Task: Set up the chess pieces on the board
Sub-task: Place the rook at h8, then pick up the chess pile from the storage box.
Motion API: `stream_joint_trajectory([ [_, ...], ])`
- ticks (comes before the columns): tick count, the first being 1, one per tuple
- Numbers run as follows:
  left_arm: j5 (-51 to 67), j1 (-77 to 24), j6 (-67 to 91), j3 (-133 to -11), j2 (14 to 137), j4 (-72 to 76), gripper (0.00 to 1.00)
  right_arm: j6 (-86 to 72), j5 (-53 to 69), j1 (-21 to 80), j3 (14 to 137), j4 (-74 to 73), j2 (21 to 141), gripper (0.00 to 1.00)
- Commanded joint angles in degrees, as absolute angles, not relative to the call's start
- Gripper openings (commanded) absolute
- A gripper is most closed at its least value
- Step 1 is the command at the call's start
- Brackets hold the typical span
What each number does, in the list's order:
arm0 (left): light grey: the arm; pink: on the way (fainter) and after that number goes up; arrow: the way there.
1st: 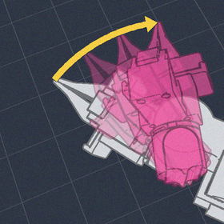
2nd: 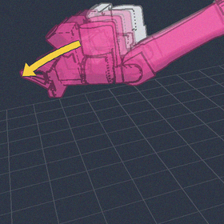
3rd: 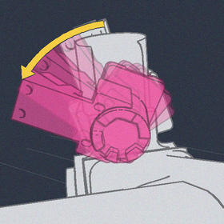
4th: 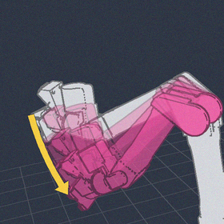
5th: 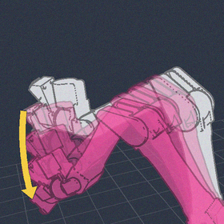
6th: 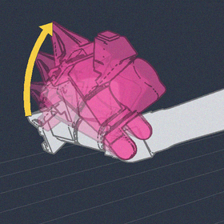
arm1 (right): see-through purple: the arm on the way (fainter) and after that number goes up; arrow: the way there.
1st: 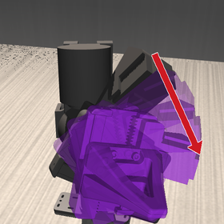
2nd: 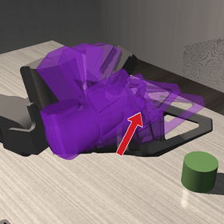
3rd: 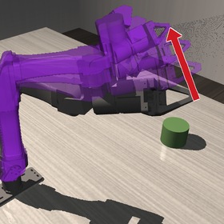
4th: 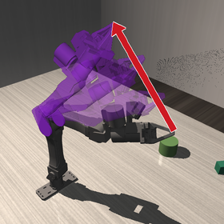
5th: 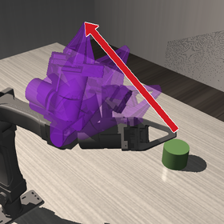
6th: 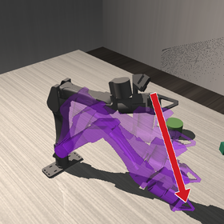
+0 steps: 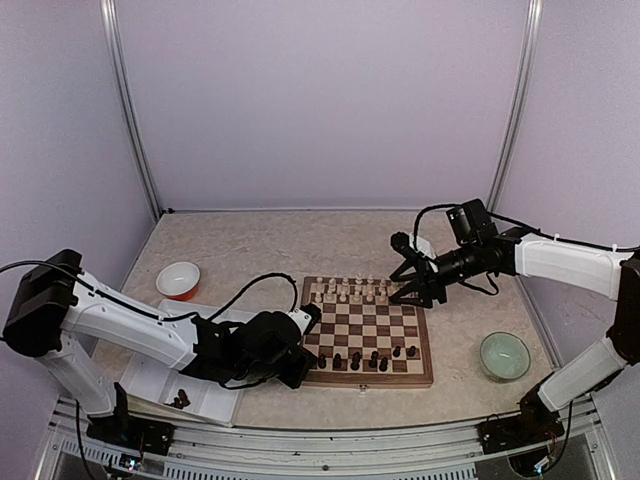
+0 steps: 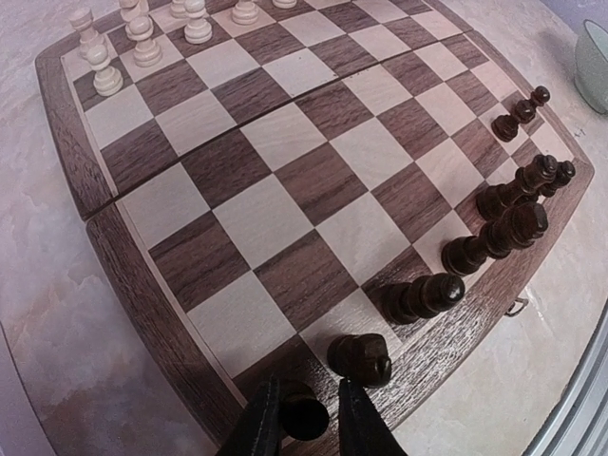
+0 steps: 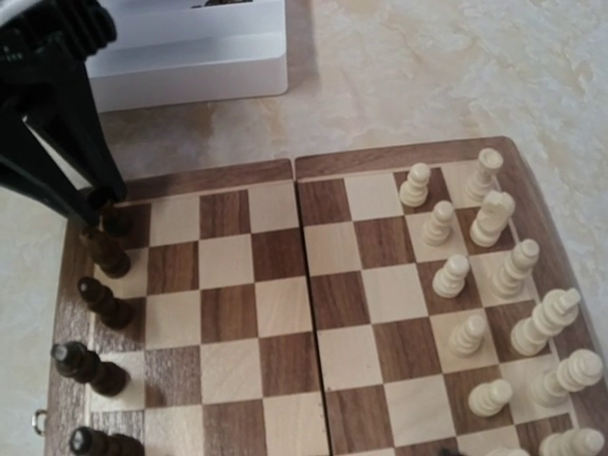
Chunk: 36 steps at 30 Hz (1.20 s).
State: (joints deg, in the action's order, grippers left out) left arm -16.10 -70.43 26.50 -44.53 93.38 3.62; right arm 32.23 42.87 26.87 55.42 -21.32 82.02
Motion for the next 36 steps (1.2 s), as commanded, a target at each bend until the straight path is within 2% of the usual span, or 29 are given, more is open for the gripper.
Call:
stream_joint_trajectory([
  [1,-15.9,-70.1,25.6,-46.2,94.5,4.4,0.25,32.9,44.2,26.3,54.8,-21.9,82.5,0.59],
  [5,-16.2,-70.1,25.9,-46.2,94.3,3.9,0.27,32.8,44.3,26.3,54.8,-21.9,82.6,0.59],
  [11,-18.1,-71.0,26.3,-47.0,92.9,0.6,0.38,32.8,44.6,26.3,55.0,-22.1,82.6,0.59],
  [18,-19.7,-75.6,30.5,-51.5,85.9,-19.7,0.44,33.0,45.0,26.3,54.9,-22.3,82.4,0.59],
  [23,-25.7,-76.9,38.2,-54.2,78.0,-35.0,0.49,33.3,45.4,26.3,55.3,-22.7,83.0,0.59],
  [27,-24.3,-66.5,45.4,-49.6,72.5,-42.5,0.50,33.3,46.1,26.3,55.4,-22.9,83.1,0.59],
  [30,-21.5,-57.2,45.9,-44.1,68.4,-40.4,0.50,33.3,46.5,26.3,55.3,-23.1,82.7,0.59],
  [36,-17.1,-45.1,42.2,-38.6,61.9,-36.3,0.46,33.4,46.5,26.3,54.8,-23.0,81.9,0.59],
])
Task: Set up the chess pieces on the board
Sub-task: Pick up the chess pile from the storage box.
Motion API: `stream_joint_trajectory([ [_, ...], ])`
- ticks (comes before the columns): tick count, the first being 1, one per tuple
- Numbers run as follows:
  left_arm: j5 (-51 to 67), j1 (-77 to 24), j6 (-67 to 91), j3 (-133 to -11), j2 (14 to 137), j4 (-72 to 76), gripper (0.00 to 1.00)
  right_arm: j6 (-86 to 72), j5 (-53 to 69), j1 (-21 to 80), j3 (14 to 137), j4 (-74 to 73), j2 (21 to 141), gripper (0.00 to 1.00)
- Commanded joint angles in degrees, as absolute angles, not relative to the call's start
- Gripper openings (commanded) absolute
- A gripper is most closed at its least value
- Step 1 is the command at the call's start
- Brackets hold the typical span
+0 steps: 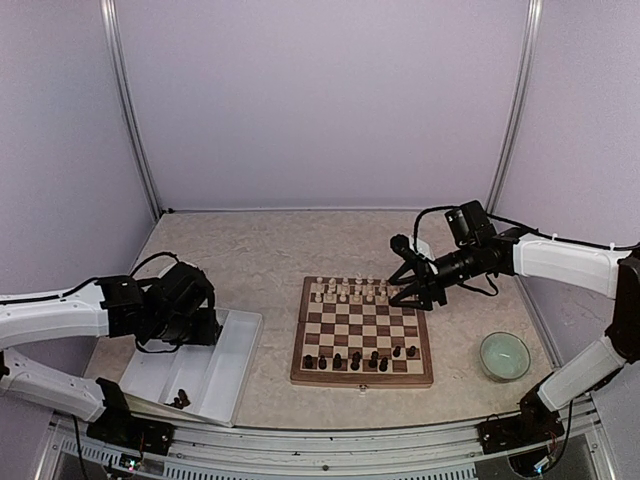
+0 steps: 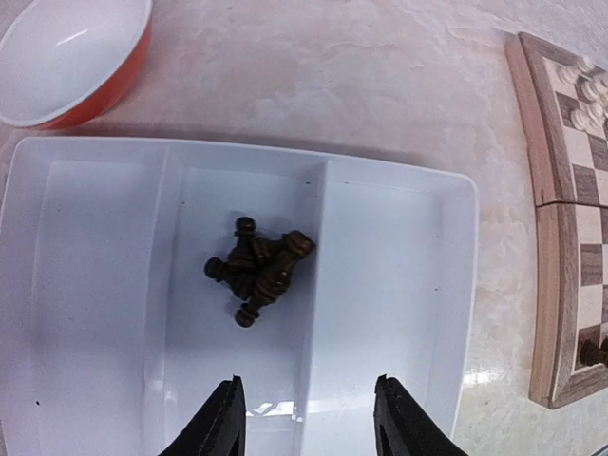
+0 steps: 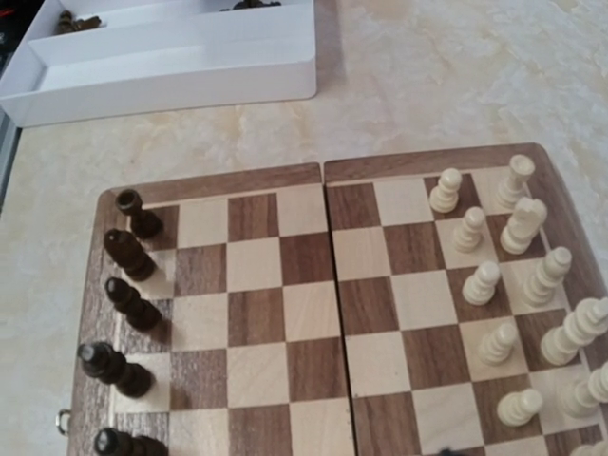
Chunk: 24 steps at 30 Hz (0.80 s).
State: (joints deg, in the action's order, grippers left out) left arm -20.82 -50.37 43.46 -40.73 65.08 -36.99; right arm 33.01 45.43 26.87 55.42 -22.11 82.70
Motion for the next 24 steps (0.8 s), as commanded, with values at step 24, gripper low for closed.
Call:
stream_joint_trajectory([
  [24,-12.6,-38.8,31.3,-38.0,84.3,-26.0,0.46,34.2,47.5,26.3,55.0,-23.8,83.7,0.59],
])
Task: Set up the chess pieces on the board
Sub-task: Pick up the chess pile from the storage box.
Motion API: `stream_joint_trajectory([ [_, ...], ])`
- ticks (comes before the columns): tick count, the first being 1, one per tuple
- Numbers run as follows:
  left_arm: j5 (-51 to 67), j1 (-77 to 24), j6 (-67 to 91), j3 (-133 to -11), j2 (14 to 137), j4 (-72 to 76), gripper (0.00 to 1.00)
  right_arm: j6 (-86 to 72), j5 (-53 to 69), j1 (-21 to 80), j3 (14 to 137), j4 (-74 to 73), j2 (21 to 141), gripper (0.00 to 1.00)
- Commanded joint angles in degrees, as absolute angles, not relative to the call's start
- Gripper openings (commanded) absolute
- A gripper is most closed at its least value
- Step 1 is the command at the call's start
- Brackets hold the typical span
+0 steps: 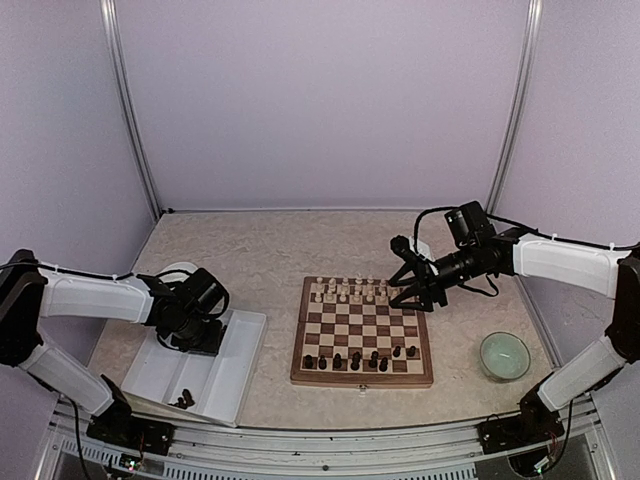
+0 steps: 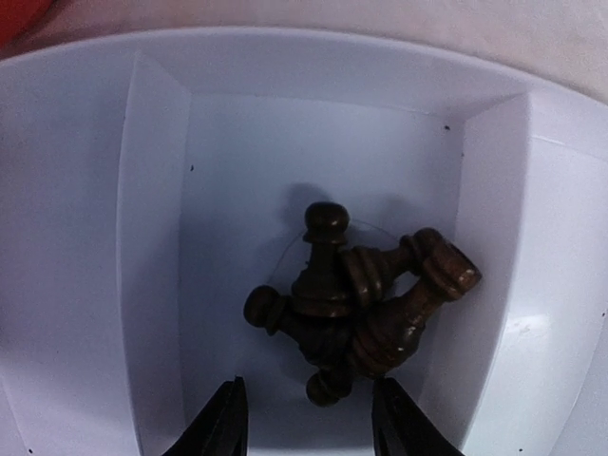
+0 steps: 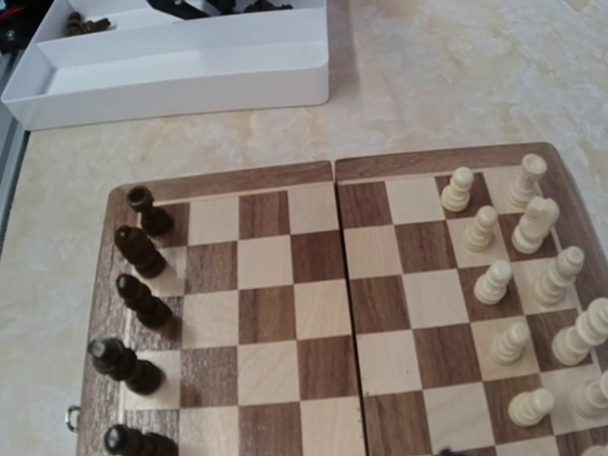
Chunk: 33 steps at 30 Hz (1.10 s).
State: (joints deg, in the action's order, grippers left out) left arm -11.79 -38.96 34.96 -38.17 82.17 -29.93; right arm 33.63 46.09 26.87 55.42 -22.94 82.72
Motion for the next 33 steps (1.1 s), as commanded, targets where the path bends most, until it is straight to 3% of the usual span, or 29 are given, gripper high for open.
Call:
stream_joint_trajectory([
  [1,-12.5,-38.8,30.6,-38.1,85.0,-25.4,0.45,34.2,47.6,26.3,55.1,-24.0,83.8,0.59],
  [7,-11.0,-38.8,26.0,-38.1,87.0,-21.4,0.39,34.0,48.0,26.3,55.4,-24.1,84.8,0.59],
  [17,-9.3,-38.9,26.1,-38.8,89.3,-20.0,0.15,33.8,49.4,26.3,56.2,-24.8,86.3,0.59],
  [24,-12.0,-46.5,31.6,-38.2,77.7,-25.7,0.07,32.9,50.3,26.9,57.9,-25.1,86.2,0.58],
  [33,-11.0,-47.0,35.7,-35.7,63.5,-27.2,0.02,33.3,48.3,31.7,61.0,-26.8,88.2,0.56],
])
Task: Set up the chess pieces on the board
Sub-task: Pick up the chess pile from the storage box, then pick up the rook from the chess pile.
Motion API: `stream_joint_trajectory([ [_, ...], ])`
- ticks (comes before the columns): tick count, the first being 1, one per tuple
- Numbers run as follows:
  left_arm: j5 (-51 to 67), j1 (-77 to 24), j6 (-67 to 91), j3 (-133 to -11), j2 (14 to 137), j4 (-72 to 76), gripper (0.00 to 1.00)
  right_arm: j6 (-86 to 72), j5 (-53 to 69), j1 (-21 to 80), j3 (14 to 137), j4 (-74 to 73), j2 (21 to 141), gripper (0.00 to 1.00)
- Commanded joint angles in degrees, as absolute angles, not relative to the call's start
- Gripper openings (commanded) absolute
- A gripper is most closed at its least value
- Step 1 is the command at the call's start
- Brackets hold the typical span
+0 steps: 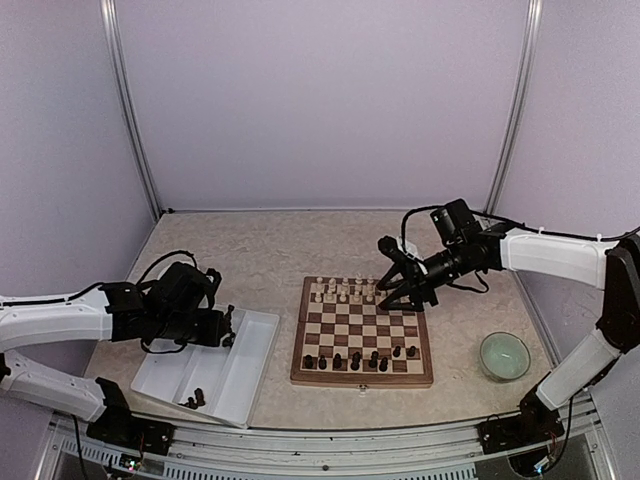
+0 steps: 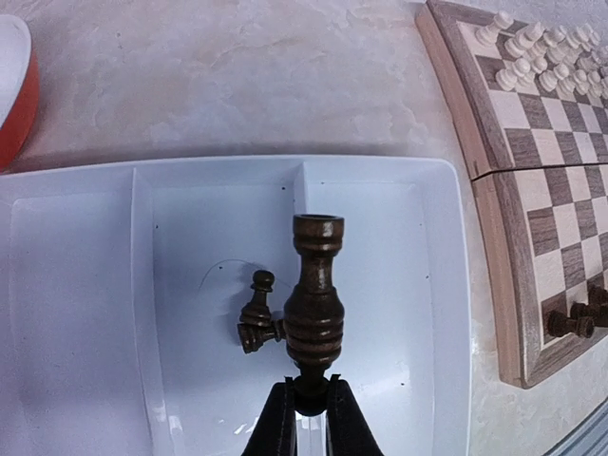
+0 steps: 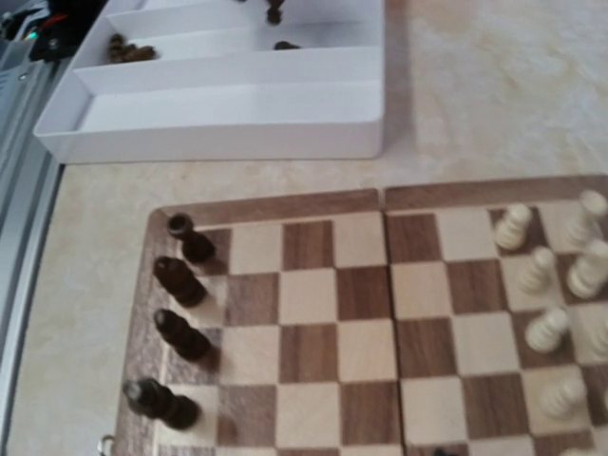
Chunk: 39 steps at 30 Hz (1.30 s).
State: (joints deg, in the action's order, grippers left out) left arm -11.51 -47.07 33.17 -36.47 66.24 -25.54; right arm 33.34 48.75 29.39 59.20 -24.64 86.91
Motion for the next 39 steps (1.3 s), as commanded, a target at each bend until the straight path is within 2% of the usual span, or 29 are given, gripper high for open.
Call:
stream_joint_trajectory([
  [1,-11.1,-47.0,35.7,-35.7,63.1,-27.4,0.02,33.3,48.1,32.2,61.3,-26.9,88.5,0.56],
  [9,-10.6,-48.1,35.0,-35.7,62.5,-26.9,0.02,26.4,51.1,37.4,70.6,-27.2,94.3,0.53],
  [15,-8.4,-51.4,32.5,-36.3,61.2,-24.8,0.02,18.6,53.0,44.6,82.7,-26.5,105.9,0.50],
  [24,-7.5,-59.4,30.1,-38.4,62.4,-22.3,0.02,10.4,60.2,49.2,104.7,-32.5,124.1,0.54],
  [39,-8.3,-61.8,28.7,-39.5,61.1,-19.2,0.02,4.5,63.5,51.6,107.1,-31.5,129.5,0.55],
])
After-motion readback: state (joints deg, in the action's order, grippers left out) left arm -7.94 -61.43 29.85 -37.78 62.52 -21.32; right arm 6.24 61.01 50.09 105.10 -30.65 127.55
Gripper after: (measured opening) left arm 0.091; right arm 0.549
